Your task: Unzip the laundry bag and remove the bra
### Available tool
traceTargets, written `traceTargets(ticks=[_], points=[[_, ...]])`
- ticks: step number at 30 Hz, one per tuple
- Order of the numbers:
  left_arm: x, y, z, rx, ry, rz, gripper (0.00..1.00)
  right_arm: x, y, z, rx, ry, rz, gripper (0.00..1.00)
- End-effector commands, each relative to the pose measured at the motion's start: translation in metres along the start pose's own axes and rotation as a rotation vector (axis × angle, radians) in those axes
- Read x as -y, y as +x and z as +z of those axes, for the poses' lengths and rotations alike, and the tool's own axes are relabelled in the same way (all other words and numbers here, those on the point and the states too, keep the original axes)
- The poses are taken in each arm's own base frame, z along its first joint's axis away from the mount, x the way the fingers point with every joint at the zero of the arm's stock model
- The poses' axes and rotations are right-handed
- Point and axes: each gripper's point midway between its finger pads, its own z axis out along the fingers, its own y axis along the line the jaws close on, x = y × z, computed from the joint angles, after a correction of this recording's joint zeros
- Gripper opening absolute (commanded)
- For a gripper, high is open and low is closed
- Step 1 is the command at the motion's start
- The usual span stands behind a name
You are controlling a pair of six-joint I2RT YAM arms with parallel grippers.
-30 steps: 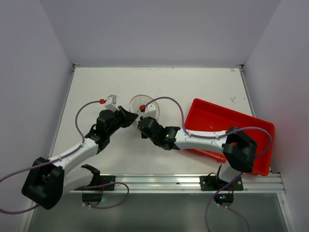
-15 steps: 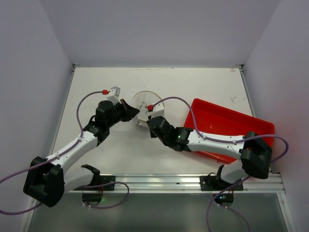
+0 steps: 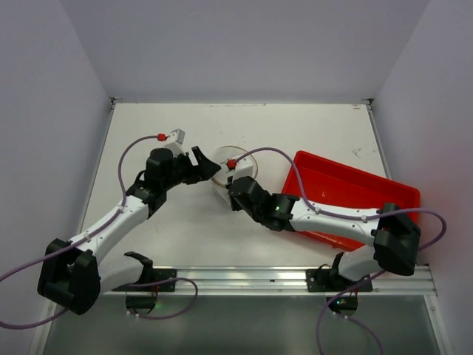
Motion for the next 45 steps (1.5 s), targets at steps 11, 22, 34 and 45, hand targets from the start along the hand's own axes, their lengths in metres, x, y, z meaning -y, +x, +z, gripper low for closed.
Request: traceTargets(ticks=[11, 22, 34, 45], points=[[0.009, 0.035, -0.014, -0.099, 0.088, -0.199, 0.79, -0.043, -0.021, 0.019, 0.058, -0.118, 0.117, 0.0], [0.001, 0.024, 0.0, -0.051, 0.06, -0.183, 0.19, -0.047, -0.019, 0.019, 0.049, -0.139, 0.114, 0.0], [-0.006, -0.005, -0.003, -0.057, 0.056, -0.065, 0.0, 0.016, -0.012, -0.013, 0.036, -0.007, -0.004, 0.0], [-0.009, -0.028, 0.004, -0.062, 0.038, -0.018, 0.51, 0.037, -0.012, -0.011, 0.01, 0.023, -0.003, 0.0]])
